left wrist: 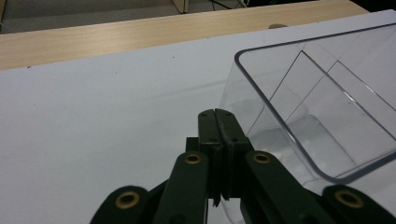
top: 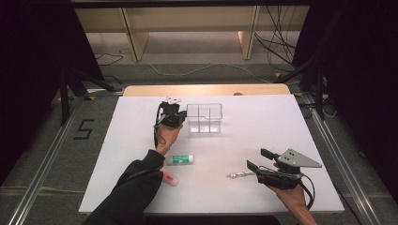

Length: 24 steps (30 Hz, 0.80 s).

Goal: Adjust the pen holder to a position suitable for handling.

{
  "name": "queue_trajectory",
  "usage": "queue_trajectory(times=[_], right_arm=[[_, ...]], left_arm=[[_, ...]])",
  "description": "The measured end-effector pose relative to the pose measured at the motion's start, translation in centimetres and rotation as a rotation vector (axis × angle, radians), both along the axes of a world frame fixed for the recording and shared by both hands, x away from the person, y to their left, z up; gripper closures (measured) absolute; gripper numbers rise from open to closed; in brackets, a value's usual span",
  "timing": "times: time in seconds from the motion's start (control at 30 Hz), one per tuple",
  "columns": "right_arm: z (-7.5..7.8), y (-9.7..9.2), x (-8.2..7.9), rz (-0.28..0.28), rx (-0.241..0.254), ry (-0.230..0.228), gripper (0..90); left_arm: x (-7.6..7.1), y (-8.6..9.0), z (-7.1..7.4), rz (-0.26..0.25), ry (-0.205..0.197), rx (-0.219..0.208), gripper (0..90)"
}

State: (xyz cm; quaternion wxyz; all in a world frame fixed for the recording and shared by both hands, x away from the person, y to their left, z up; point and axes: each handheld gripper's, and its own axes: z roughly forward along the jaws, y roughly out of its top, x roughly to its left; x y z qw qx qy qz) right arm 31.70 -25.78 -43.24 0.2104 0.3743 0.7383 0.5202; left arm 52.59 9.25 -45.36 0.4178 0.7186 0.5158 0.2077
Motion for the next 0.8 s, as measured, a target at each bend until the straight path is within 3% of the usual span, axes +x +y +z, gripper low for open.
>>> queue_trajectory(times=[0.2,0.3,0.57,0.8], right_arm=[[0.0,0.0,0.0,-0.001,0.005,0.0,30.3],[0.0,0.0,0.0,-0.001,0.004,0.002,30.3],[0.0,-0.1,0.0,-0.004,0.008,0.001,30.3],[0.1,-0.2,0.0,-0.004,0.005,0.0,30.3]], left_arm=[[0.0,-0.2,0.0,-0.005,-0.007,0.003,88.5],[0.0,0.3,0.2,-0.006,-0.008,-0.004,82.7],[-1.1,1.8,1.4,-0.007,0.009,0.04,57.5],[-2.6,3.0,3.4,0.006,0.007,0.053,42.7]])
